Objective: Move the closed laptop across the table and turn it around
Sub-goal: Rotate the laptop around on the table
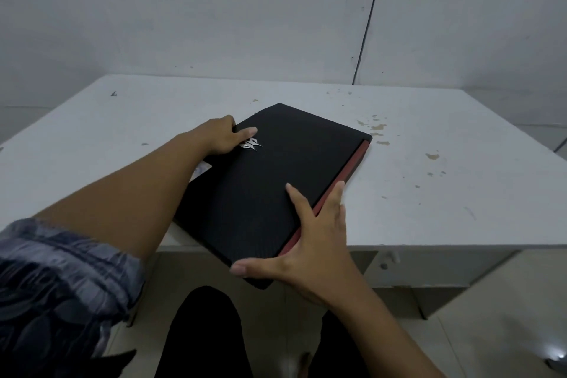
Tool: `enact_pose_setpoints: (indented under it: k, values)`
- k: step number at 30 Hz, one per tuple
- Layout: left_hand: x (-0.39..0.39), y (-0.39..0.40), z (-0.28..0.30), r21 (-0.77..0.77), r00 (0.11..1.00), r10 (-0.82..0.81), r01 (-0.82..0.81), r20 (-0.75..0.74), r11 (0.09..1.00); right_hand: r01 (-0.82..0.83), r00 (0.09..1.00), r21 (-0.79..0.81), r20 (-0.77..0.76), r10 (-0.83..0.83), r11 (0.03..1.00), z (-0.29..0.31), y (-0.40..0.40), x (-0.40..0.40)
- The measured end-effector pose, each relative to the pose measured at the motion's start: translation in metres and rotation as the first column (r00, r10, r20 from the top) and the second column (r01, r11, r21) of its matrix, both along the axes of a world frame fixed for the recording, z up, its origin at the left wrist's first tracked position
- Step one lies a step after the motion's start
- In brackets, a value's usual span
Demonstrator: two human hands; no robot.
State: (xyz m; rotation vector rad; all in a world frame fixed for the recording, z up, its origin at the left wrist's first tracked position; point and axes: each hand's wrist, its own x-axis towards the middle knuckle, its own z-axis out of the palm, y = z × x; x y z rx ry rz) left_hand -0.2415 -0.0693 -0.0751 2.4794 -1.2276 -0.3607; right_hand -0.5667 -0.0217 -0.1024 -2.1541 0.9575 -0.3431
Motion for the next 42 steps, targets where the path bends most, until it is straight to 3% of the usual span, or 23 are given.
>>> enact_pose_setpoints:
  k: [5,14,25,33,36,39,42]
  values:
    - [0.002,0.005,-0.014,-0.086,1.000,0.019,-0.018,0.016,0.996,-0.059,0.998,0.016,-0.036,0.059,0.998,0.001,-0.003,-0.001]
    - [-0.003,0.015,-0.015,-0.108,0.994,0.081,-0.073,0.074,0.991,-0.111,0.993,-0.009,-0.030,0.111,0.994,0.001,-0.012,-0.001]
    - [-0.027,0.039,-0.023,-0.099,0.927,0.315,-0.301,0.202,0.948,-0.317,0.940,-0.038,-0.144,0.308,0.948,0.014,-0.060,-0.016]
    - [-0.055,0.042,-0.026,-0.145,0.881,0.458,-0.442,0.115,0.885,-0.428,0.895,-0.022,-0.154,0.419,0.904,0.027,-0.104,-0.029]
    - [-0.054,0.040,-0.022,-0.233,0.906,0.423,-0.409,0.013,0.882,-0.422,0.902,-0.007,-0.102,0.420,0.906,0.025,-0.100,-0.031]
    - [-0.043,0.028,-0.016,-0.295,0.937,0.322,-0.272,0.136,0.916,-0.365,0.930,-0.026,0.040,0.366,0.931,0.014,-0.080,-0.036]
    - [-0.027,0.006,-0.012,-0.223,0.967,0.151,-0.104,0.205,0.969,-0.142,0.975,-0.036,0.166,0.146,0.989,-0.001,-0.045,-0.030]
